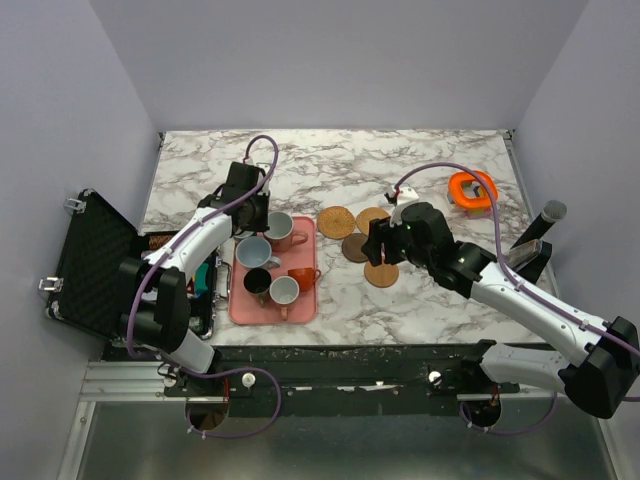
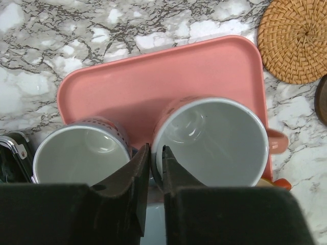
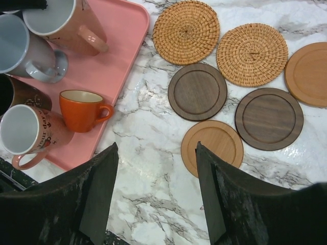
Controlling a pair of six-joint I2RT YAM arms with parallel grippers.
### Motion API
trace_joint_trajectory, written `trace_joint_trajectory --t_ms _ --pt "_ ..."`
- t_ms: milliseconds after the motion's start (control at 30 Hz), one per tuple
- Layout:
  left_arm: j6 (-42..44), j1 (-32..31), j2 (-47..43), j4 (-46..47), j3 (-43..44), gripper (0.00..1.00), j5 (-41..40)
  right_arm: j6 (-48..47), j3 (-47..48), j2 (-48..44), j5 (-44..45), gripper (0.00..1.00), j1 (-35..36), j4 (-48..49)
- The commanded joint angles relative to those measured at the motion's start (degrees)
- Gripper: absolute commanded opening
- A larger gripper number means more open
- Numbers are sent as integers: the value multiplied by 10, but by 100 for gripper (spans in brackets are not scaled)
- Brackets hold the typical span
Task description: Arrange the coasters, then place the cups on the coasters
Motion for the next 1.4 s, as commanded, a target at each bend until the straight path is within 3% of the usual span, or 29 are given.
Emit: trace_joint_trajectory --t_ms 0,67,400,667,867,1100,1367 --pt "-13 0 12 -6 16 11 15 11 0 -5 9 70 -2 -9" --pt "-17 0 8 -2 15 0 15 12 3 -3 8 70 -2 -9" --pt "-49 0 -73 75 -1 0 26 -53 53 12 -5 74 -2 -10" --pt "-58 -29 -64 25 68 0 0 -76 169 58 -25 76 -2 -64" --pt "-84 -81 -98 55 11 0 -6 -3 258 139 -22 66 8 -105" --pt "-80 -113 -136 90 -30 0 -13 14 358 257 50 64 58 -170" --pt "-84 -144 -143 101 -42 0 -20 31 411 341 94 59 91 -194"
